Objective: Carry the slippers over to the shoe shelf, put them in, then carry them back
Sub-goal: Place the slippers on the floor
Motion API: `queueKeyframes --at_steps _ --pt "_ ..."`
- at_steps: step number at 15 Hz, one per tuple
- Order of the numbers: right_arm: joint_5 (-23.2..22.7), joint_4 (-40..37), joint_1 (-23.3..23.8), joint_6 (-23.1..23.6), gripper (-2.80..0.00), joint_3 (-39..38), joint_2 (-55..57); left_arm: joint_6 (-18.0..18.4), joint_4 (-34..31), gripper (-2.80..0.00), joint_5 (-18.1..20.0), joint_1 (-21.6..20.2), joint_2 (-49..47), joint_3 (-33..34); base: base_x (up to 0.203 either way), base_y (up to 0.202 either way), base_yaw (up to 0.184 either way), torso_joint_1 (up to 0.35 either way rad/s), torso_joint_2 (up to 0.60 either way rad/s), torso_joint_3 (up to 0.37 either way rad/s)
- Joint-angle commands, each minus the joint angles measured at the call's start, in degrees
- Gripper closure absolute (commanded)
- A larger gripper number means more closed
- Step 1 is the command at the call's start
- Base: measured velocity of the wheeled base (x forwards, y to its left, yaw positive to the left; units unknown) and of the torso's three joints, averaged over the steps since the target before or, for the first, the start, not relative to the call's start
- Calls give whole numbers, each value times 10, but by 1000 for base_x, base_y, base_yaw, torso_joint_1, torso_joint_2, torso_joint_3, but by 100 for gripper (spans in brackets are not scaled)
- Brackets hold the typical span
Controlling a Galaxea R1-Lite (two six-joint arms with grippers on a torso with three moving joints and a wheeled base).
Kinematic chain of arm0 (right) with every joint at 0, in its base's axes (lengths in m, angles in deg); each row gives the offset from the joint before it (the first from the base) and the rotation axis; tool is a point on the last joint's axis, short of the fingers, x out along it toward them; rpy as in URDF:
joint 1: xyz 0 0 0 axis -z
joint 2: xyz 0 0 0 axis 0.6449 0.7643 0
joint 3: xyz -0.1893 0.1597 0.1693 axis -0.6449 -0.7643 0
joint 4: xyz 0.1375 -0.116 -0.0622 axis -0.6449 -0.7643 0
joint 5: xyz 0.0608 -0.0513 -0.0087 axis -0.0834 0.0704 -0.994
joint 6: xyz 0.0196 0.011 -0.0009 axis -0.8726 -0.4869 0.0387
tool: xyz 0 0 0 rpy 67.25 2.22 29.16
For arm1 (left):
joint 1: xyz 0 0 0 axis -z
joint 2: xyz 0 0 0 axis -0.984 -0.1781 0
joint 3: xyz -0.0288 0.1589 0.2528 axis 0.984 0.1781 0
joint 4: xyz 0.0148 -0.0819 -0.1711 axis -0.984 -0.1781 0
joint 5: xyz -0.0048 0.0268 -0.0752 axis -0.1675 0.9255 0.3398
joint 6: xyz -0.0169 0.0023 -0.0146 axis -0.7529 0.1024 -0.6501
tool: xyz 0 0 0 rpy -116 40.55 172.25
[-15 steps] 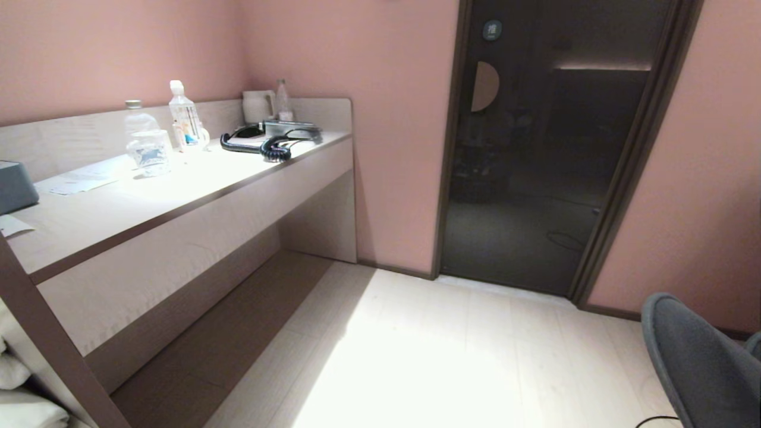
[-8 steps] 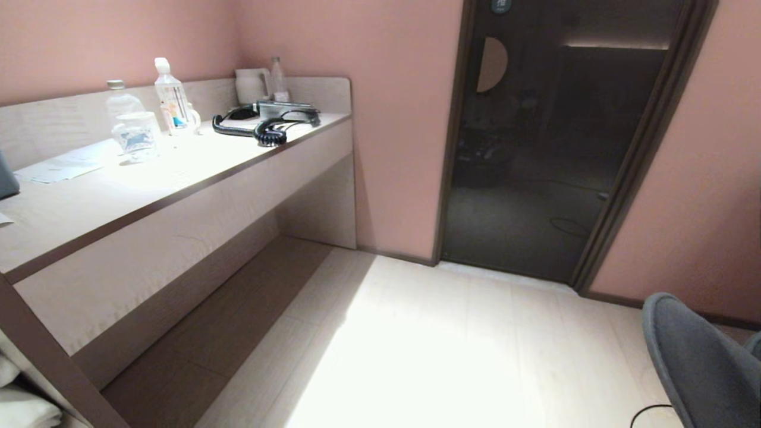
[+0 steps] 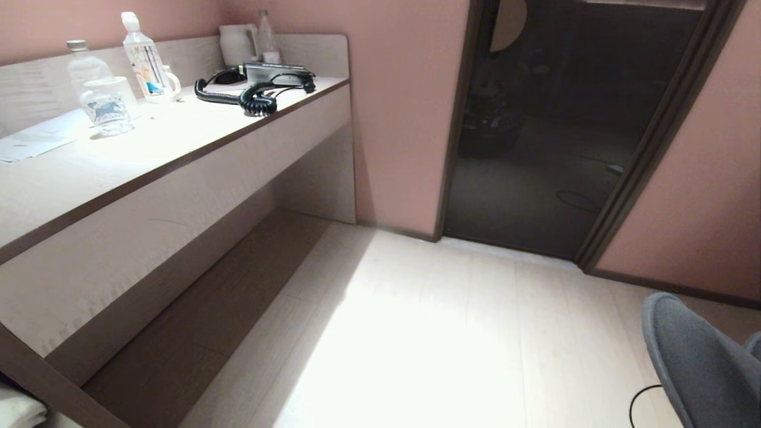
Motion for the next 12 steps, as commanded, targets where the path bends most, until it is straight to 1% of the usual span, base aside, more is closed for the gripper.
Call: queueKeyframes --at_steps 1,12 --pt "0 0 0 0 0 0 0 0 1 0 0 0 0 0 0 0 0 2 2 -198" --pt "0 -2 0 0 0 0 0 0 1 0 0 0 -1 0 0 0 0 3 5 -197"
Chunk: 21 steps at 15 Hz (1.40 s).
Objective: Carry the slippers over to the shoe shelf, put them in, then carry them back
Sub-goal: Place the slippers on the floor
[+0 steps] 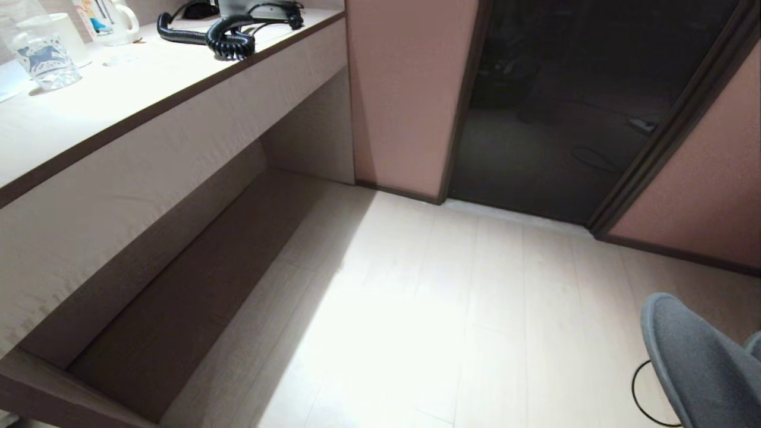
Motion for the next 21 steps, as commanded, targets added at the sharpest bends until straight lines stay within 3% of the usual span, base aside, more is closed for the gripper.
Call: queueKeyframes --at_steps 1,21 --pt "0 -1 0 0 0 0 0 0 0 0 0 -1 0 0 0 0 0 2 0 -197" --pt "0 -1 0 0 0 0 0 0 0 0 0 0 -1 0 0 0 0 3 3 -197"
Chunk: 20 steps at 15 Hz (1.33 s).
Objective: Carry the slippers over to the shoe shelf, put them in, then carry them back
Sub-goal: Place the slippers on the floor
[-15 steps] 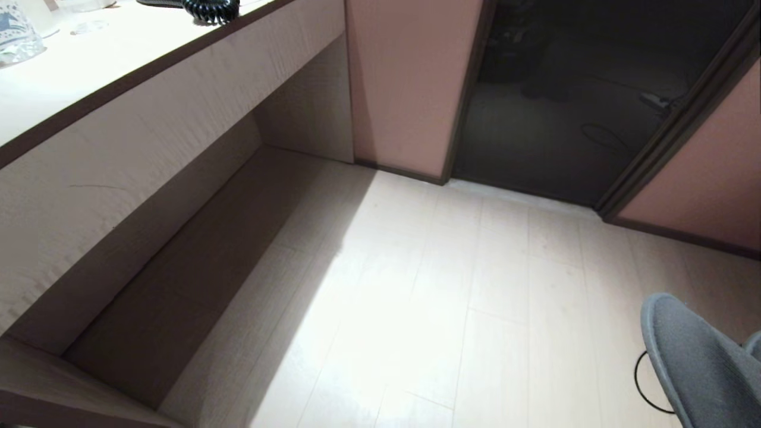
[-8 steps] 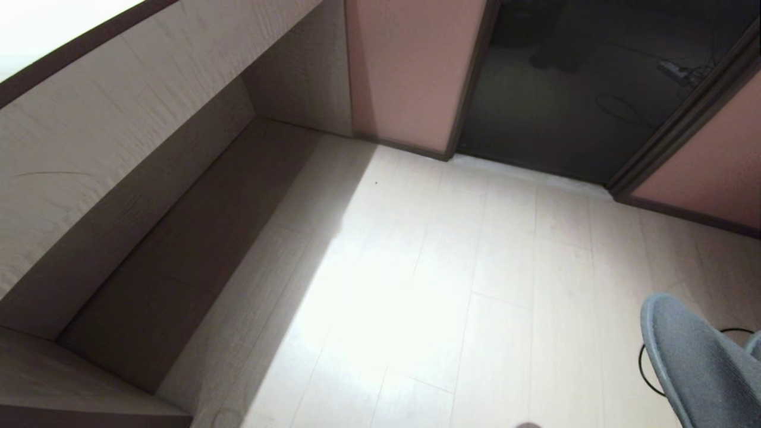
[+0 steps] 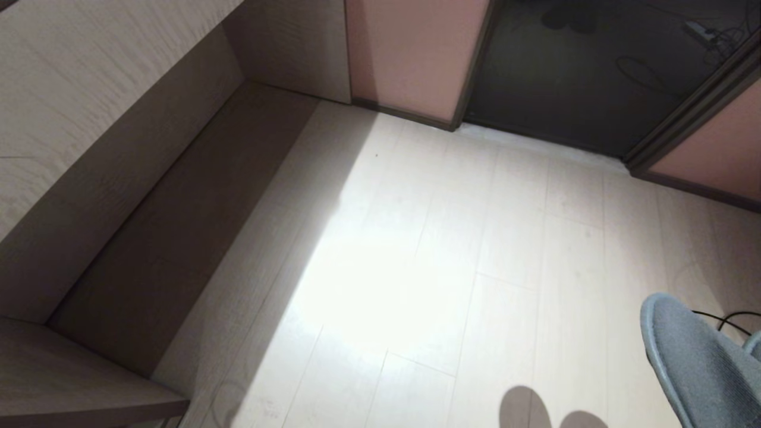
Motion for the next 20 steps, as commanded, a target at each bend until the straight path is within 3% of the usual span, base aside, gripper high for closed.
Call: queueKeyframes --at_steps 1,20 --pt "0 0 0 0 0 0 0 0 0 0 0 0 -1 0 0 0 0 9 11 -194" --pt "0 0 0 0 0 0 0 0 0 0 0 -1 -1 0 0 0 0 4 1 -197"
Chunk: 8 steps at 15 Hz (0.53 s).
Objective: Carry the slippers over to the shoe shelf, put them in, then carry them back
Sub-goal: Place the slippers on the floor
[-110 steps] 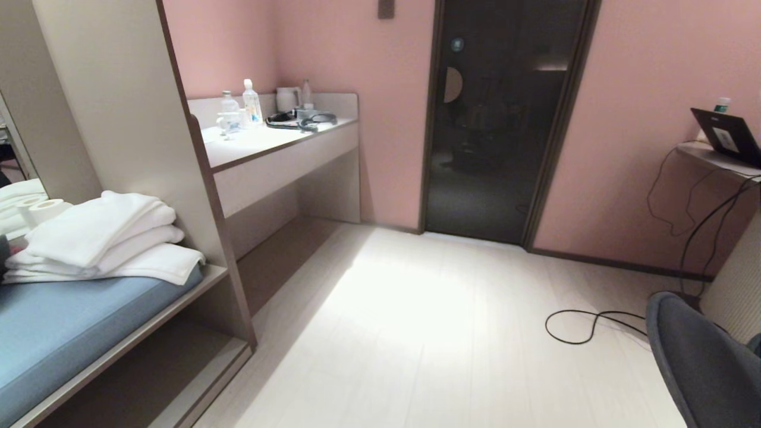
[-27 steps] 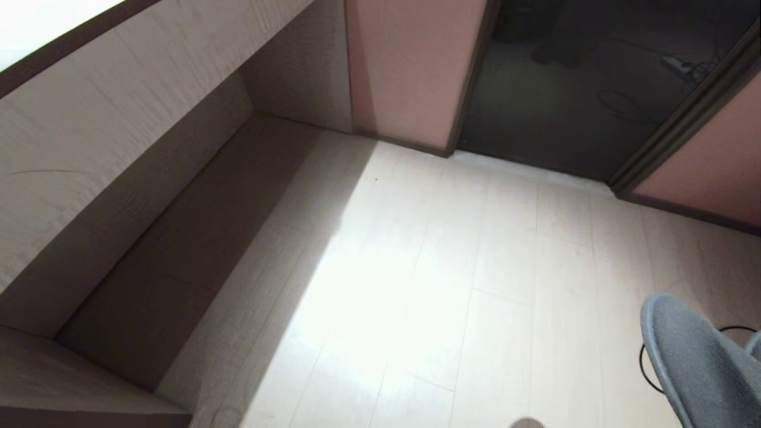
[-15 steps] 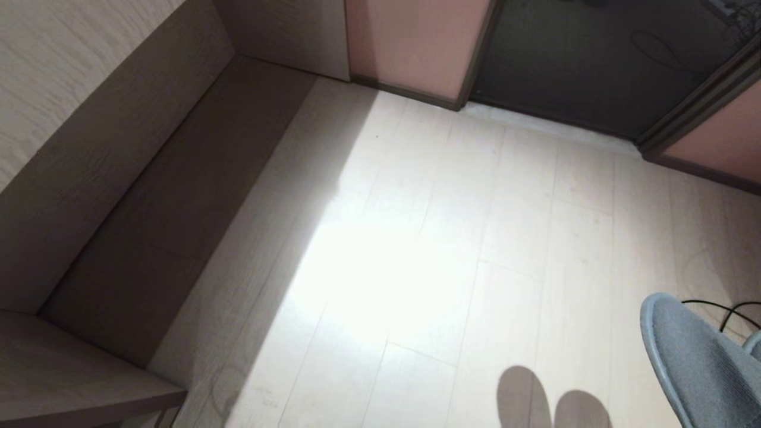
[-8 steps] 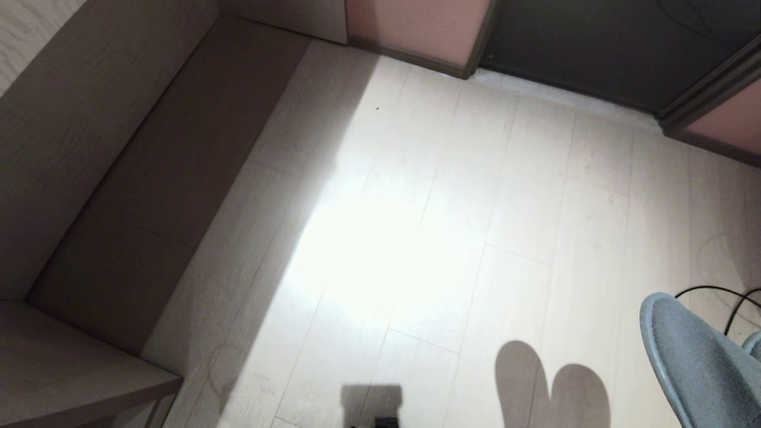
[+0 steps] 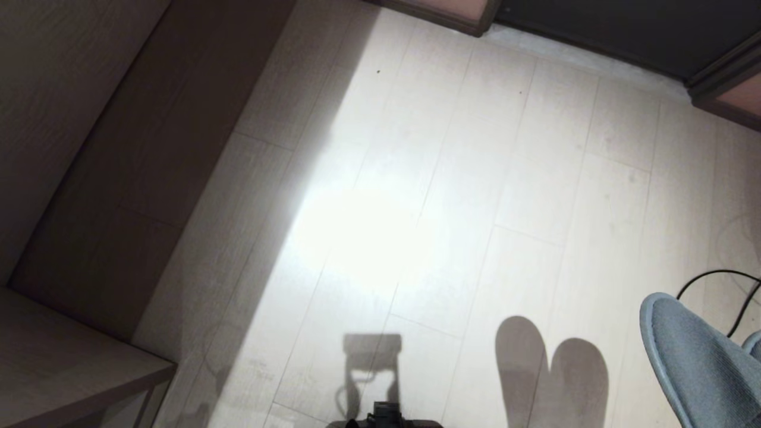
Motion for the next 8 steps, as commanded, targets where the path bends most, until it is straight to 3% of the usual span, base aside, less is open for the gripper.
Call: queueKeyframes --at_steps 1,8 --pt "0 0 0 0 0 0 0 -1 0 0 0 0 -1 0 0 0 0 -1 -1 -201" --pt "0 0 -1 0 0 0 0 -1 0 0 0 -1 -1 0 0 0 0 2 2 -199"
